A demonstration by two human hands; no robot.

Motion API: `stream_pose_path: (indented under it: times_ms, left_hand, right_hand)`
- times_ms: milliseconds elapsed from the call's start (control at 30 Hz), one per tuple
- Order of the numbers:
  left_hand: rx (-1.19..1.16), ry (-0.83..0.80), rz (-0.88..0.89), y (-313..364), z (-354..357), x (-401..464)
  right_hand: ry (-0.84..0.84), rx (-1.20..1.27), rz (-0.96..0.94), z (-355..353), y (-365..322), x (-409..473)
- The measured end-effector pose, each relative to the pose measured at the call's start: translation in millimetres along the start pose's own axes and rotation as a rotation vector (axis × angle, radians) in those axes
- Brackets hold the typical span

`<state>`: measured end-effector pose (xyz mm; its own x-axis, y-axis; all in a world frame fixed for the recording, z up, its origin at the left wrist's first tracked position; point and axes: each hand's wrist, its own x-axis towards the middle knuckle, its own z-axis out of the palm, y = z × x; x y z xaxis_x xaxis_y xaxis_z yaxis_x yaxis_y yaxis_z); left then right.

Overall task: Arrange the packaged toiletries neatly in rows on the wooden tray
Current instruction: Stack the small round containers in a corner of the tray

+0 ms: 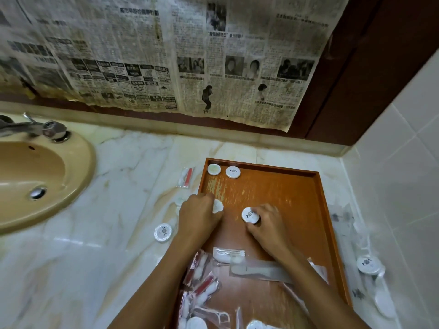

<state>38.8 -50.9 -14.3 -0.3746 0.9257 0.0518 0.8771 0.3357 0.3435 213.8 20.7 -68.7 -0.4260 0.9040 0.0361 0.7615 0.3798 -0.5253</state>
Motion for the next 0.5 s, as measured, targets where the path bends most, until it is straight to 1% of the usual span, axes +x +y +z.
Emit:
stream_pose_path:
  times_ms: [167,267,400,500]
  left_hand:
    - [0.152,-0.105,0.03,-4,14,16]
    - [0.198,-0.191,-0.002,-10,19,21]
    - [0.201,-0.152,-0.066,-16,21,23]
    - [0.23,-0.137,-0.041,-14,23,22]
  right_hand:
    - [-0.01,0.021,-0.075,4,4,26]
    - [0.023,0.061,-0.097,4,5,29]
    - [0.104,0.143,-0.14,11,10,19]
    - [0.143,0.153,-0.156,16,13,15]
